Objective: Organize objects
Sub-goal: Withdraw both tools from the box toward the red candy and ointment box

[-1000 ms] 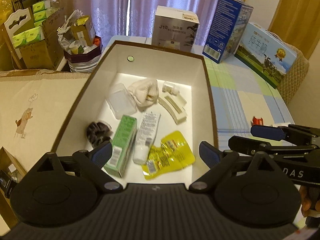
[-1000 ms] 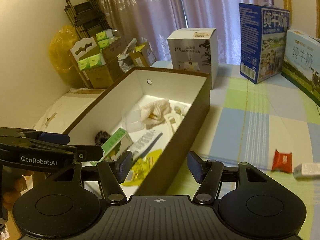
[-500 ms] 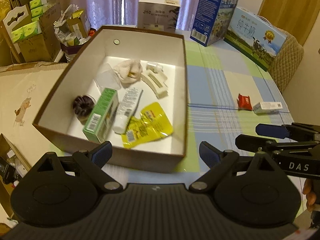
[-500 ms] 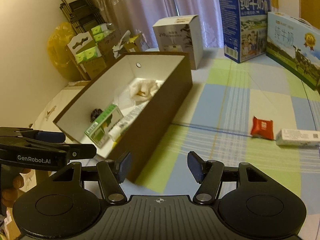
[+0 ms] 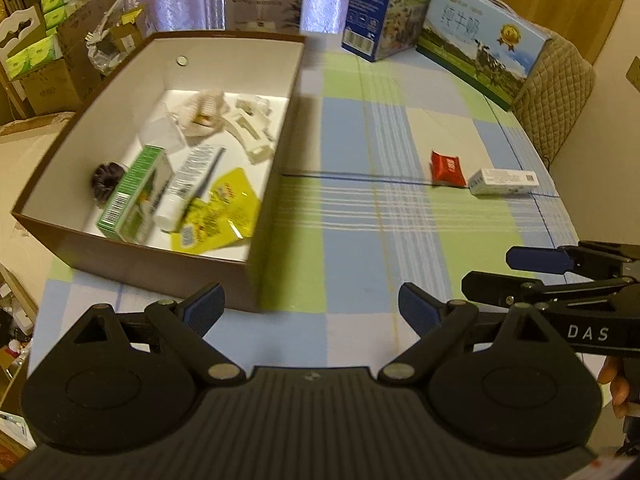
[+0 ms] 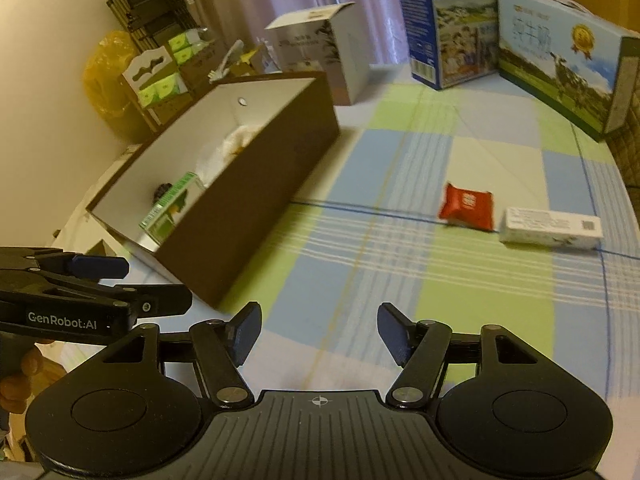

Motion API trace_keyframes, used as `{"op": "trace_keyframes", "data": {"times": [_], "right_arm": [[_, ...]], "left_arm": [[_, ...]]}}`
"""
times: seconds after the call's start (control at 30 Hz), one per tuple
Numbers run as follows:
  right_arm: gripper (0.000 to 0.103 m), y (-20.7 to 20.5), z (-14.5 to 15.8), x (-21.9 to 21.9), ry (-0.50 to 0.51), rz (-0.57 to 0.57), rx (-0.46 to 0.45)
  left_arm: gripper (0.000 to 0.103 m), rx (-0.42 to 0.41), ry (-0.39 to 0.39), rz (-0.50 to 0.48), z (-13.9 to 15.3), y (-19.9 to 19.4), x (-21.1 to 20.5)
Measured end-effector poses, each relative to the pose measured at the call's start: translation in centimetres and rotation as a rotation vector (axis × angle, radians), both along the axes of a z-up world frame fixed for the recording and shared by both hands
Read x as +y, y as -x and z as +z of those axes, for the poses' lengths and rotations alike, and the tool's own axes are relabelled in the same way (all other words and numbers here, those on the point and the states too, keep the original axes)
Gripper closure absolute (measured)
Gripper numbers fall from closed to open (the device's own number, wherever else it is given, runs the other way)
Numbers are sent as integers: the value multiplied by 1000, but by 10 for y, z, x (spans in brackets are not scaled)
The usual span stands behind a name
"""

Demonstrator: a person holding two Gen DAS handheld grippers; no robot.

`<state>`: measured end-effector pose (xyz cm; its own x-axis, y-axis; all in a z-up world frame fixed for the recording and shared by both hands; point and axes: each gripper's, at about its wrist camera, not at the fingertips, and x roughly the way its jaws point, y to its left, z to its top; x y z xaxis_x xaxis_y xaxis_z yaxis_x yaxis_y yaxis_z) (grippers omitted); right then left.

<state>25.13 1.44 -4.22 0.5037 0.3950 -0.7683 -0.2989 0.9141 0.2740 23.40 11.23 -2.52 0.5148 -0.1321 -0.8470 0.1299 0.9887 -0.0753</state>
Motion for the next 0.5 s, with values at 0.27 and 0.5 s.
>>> {"op": "trace_keyframes", "data": {"times": [0.27, 0.5], "right_arm": [[34, -2, -9, -41, 8, -33, 43], [30, -6, -21, -80, 24, -93, 81]], "left_arm": [[11, 40, -7, -27, -14, -5, -40], [11, 75, -25, -66, -27, -17, -73]]}}
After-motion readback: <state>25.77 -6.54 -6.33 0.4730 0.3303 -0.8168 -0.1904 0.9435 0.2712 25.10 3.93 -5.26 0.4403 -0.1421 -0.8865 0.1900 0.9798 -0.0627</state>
